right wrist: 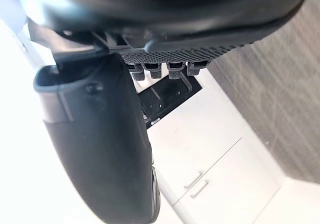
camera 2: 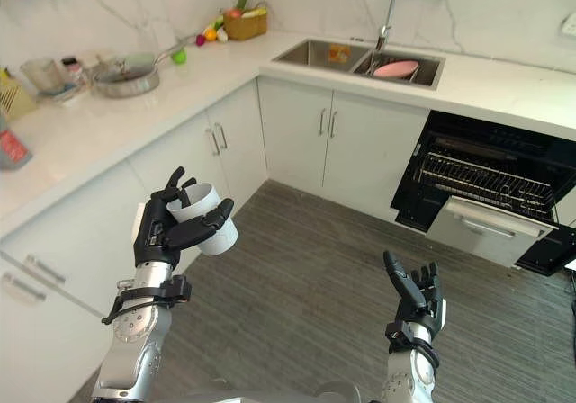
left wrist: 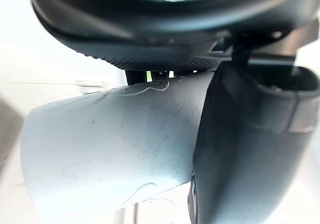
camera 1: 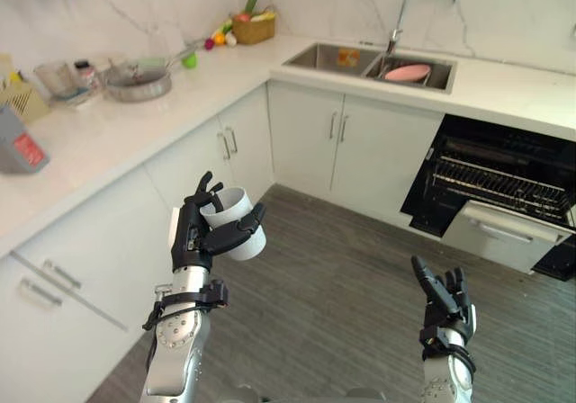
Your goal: Walk over to the sink, pick up the cup, carry it to the dishwasher, place the cup inside the dishwasher, then close the dishwasher door
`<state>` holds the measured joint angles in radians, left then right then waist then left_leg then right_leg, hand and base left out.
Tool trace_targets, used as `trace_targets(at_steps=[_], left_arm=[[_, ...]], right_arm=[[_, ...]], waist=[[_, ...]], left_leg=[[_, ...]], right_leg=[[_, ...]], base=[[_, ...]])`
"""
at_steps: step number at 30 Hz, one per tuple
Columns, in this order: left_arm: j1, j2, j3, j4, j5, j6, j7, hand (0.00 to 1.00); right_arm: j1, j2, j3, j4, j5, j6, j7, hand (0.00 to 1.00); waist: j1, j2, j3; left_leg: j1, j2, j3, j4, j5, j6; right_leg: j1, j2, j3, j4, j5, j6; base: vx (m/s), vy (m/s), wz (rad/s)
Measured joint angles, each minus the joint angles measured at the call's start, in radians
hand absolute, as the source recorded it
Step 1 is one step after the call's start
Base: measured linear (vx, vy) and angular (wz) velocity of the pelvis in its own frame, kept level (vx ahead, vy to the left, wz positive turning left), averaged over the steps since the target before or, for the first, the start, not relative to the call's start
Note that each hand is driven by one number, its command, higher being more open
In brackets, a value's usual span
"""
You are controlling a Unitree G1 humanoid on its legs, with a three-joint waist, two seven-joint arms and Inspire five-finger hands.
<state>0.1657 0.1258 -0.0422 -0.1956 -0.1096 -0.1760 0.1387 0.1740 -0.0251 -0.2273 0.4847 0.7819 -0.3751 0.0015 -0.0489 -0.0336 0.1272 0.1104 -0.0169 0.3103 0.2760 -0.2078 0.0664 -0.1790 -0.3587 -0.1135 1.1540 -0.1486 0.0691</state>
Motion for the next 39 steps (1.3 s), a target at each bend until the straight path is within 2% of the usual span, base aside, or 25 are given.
trace_targets(at_steps=[2,3,4,6,7,8,9,10,11,12,14,16,17,19,21,22,23,24,27,29,30,32,34,37,39], left_arm=[[-0.018,0.006,-0.008,0.0,0.022,-0.023,0.009,0.0],[-0.037,0.012,-0.019,0.0,0.032,-0.038,0.008,0.0],[-0.059,0.029,-0.029,-0.001,0.032,-0.055,0.0,0.0],[-0.071,0.054,-0.045,-0.005,0.032,-0.078,-0.028,0.0],[-0.07,0.073,-0.06,-0.005,0.032,-0.083,-0.049,0.0],[-0.063,0.066,-0.079,0.001,0.032,-0.082,-0.065,0.0],[-0.047,0.034,-0.118,0.005,0.032,-0.083,-0.078,0.0],[-0.047,0.022,-0.139,0.005,0.032,-0.086,-0.085,0.0],[-0.05,0.015,-0.174,0.005,0.032,-0.093,-0.104,0.0],[-0.057,0.011,-0.21,0.005,0.032,-0.095,-0.13,0.0],[-0.077,-0.001,-0.266,0.005,0.033,-0.095,-0.171,0.0],[-0.079,-0.021,-0.304,0.005,0.035,-0.104,-0.195,0.0],[-0.087,-0.024,-0.318,0.006,0.034,-0.104,-0.202,0.0],[-0.105,-0.023,-0.329,0.007,0.032,-0.105,-0.209,0.0],[-0.104,-0.025,-0.343,0.007,0.029,-0.111,-0.206,0.0],[-0.104,-0.026,-0.348,0.007,0.029,-0.115,-0.203,0.0],[-0.103,-0.032,-0.359,0.006,0.028,-0.122,-0.198,0.0],[-0.103,-0.039,-0.368,0.006,0.028,-0.127,-0.188,0.0],[-0.103,-0.041,-0.379,0.011,0.029,-0.126,-0.154,0.0],[-0.103,-0.043,-0.388,0.021,0.029,-0.127,-0.12,0.0],[-0.101,-0.037,-0.391,0.034,0.029,-0.131,-0.093,0.0],[-0.122,-0.023,-0.395,0.08,0.033,-0.121,-0.049,0.0],[-0.146,-0.013,-0.384,0.085,0.033,-0.092,0.005,0.0],[-0.148,-0.008,-0.344,0.089,0.032,-0.054,0.061,0.0],[-0.15,-0.008,-0.275,0.07,0.032,-0.054,0.108,0.0]], right_arm=[[0.041,0.028,-0.001,-0.096,0.0,0.0,0.013,1.0],[0.083,0.043,-0.002,-0.198,-0.003,0.0,0.021,1.0],[0.118,0.051,-0.01,-0.299,-0.014,-0.001,0.026,1.0],[0.153,0.051,-0.013,-0.414,-0.036,-0.019,0.026,1.0],[0.178,0.049,-0.022,-0.486,-0.054,-0.049,0.024,1.0],[0.187,0.033,-0.034,-0.516,-0.071,-0.072,0.016,1.0],[0.191,0.002,-0.052,-0.545,-0.078,-0.078,-0.004,1.0],[0.19,-0.001,-0.058,-0.558,-0.078,-0.08,-0.016,1.0],[0.19,0.014,-0.061,-0.587,-0.079,-0.081,-0.043,1.0],[0.197,0.035,-0.071,-0.62,-0.082,-0.085,-0.067,1.0],[0.199,0.062,-0.117,-0.668,-0.083,-0.087,-0.095,1.0],[0.206,0.062,-0.162,-0.72,-0.082,-0.093,-0.102,1.0],[0.209,0.055,-0.17,-0.739,-0.079,-0.108,-0.099,1.0],[0.213,0.06,-0.186,-0.744,-0.077,-0.115,-0.095,1.0],[0.211,0.056,-0.18,-0.759,-0.077,-0.116,-0.094,1.0],[0.209,0.053,-0.172,-0.766,-0.077,-0.116,-0.094,1.0],[0.209,0.04,-0.148,-0.775,-0.078,-0.115,-0.095,1.0],[0.207,0.016,-0.122,-0.772,-0.078,-0.111,-0.094,1.0],[0.178,-0.026,-0.096,-0.734,-0.077,-0.089,-0.081,1.0],[0.172,-0.045,-0.09,-0.707,-0.077,-0.082,-0.081,1.0],[0.173,-0.046,-0.091,-0.687,-0.076,-0.079,-0.077,1.0],[0.195,-0.021,-0.089,-0.664,-0.07,-0.058,-0.066,1.0],[0.172,-0.012,-0.088,-0.639,-0.067,-0.024,-0.054,1.0],[0.139,-0.012,-0.052,-0.587,-0.069,0.008,-0.036,1.0],[0.121,-0.011,-0.006,-0.546,-0.075,0.026,-0.007,1.0]], waist=[[-0.025,0.017,0.011],[-0.047,0.026,0.011],[-0.055,0.023,0.013],[-0.064,-0.014,-0.002],[-0.066,-0.053,-0.011],[-0.076,-0.054,-0.017],[-0.068,-0.005,-0.033],[-0.062,0.019,-0.04],[-0.065,0.024,-0.041],[-0.074,0.025,-0.042],[-0.077,0.046,-0.025],[-0.073,0.08,-0.011],[-0.072,0.089,-0.014],[-0.077,0.078,-0.007],[-0.07,0.067,-0.009],[-0.07,0.066,-0.011],[-0.07,0.065,-0.018],[-0.068,0.064,-0.024],[-0.066,0.063,-0.028],[-0.066,0.085,-0.053],[-0.059,0.084,-0.07],[-0.097,0.023,-0.1],[-0.092,-0.011,-0.084],[-0.073,-0.005,-0.08],[-0.061,0.022,-0.087]], left_leg=[[0.066,0.013,0.001,-0.057,0.0,-0.004],[0.102,0.029,-0.003,-0.095,-0.003,-0.01],[0.135,0.037,-0.004,-0.124,-0.01,-0.022],[0.179,0.013,0.003,-0.159,-0.031,-0.051],[0.241,-0.02,-0.002,-0.178,-0.066,-0.073],[0.287,-0.018,-0.003,-0.182,-0.1,-0.087],[0.321,0.017,0.02,-0.178,-0.133,-0.085],[0.329,0.036,0.039,-0.164,-0.136,-0.082],[0.323,0.068,0.064,-0.093,-0.134,-0.079],[0.289,0.104,0.078,0.036,-0.134,-0.078],[0.195,0.198,0.103,0.351,-0.073,-0.071],[0.102,0.288,0.067,0.646,0.214,-0.097],[0.008,0.322,0.008,0.815,0.26,-0.138],[-0.107,0.359,-0.005,0.923,0.163,-0.112],[-0.165,0.398,0.059,0.726,0.054,-0.091],[-0.17,0.392,0.059,0.621,0.042,-0.089],[-0.168,0.362,0.03,0.364,0.038,-0.099],[-0.169,0.323,-0.055,0.126,0.049,-0.118],[-0.179,0.283,-0.12,-0.085,0.095,-0.167],[-0.181,0.236,-0.115,-0.14,0.178,-0.144],[-0.166,0.203,-0.134,-0.14,0.257,-0.205],[-0.134,0.102,-0.103,-0.137,0.206,-0.159],[-0.086,0.049,-0.039,-0.124,0.158,-0.117],[0.012,0.05,0.032,-0.113,0.11,-0.081],[0.057,0.085,0.074,-0.148,0.084,-0.084]], right_leg=[[-0.082,0.058,-0.033,-0.1,-0.047,-0.002],[-0.123,0.121,-0.066,-0.316,-0.047,0.002],[-0.126,0.174,-0.106,-0.626,0.008,0.021],[-0.13,0.191,-0.187,-0.913,0.118,0.029],[-0.132,0.177,-0.255,-0.941,0.128,0.004],[-0.12,0.183,-0.243,-0.919,0.222,-0.093],[-0.12,0.217,-0.251,-0.868,0.241,-0.098],[-0.121,0.236,-0.246,-0.85,0.241,-0.098],[-0.123,0.264,-0.217,-0.816,0.236,-0.124],[-0.117,0.277,-0.218,-0.783,0.202,-0.185],[-0.085,0.314,-0.208,-0.739,0.125,-0.186],[-0.021,0.37,-0.154,-0.723,0.06,-0.189],[0.02,0.397,-0.116,-0.727,0.027,-0.193],[0.097,0.411,-0.061,-0.756,-0.006,-0.191],[0.19,0.406,0.042,-0.81,-0.029,-0.175],[0.202,0.401,0.068,-0.812,-0.037,-0.171],[0.211,0.391,0.123,-0.803,-0.05,-0.156],[0.205,0.384,0.18,-0.785,-0.075,-0.145],[0.198,0.369,0.296,-0.754,-0.122,-0.101],[0.193,0.345,0.32,-0.735,-0.16,-0.039],[0.183,0.31,0.302,-0.713,-0.189,0.002],[0.162,0.184,0.207,-0.652,-0.198,0.056],[0.108,0.085,0.105,-0.516,-0.155,0.092],[0.085,0.011,-0.029,-0.403,-0.051,0.08],[0.059,-0.009,-0.187,-0.419,-0.081,0.05]], base=[[0.44,0.112,0.0],[0.5,0.039,0.16],[0.44,0.0,0.14],[0.41,-0.031,0.0],[0.56,-0.061,-0.03],[0.69,-0.047,-0.19],[0.6,-0.014,-0.29],[0.58,-0.042,-0.46],[0.54,-0.143,-0.35],[0.51,-0.188,-0.3],[0.47,-0.169,-0.44],[0.53,-0.041,-0.9],[0.61,0.072,-1.02],[0.5,0.063,-0.97],[0.45,0.093,-1.15],[0.54,0.169,-1.17],[0.44,0.209,-1.22],[0.43,0.235,-1.27],[0.44,0.344,-1.35],[0.52,0.512,-1.44],[0.34,0.394,-0.91],[0.37,0.461,-0.45],[0.22,0.369,-0.5],[0.14,0.292,-0.84],[0.08,0.186,-0.7]])
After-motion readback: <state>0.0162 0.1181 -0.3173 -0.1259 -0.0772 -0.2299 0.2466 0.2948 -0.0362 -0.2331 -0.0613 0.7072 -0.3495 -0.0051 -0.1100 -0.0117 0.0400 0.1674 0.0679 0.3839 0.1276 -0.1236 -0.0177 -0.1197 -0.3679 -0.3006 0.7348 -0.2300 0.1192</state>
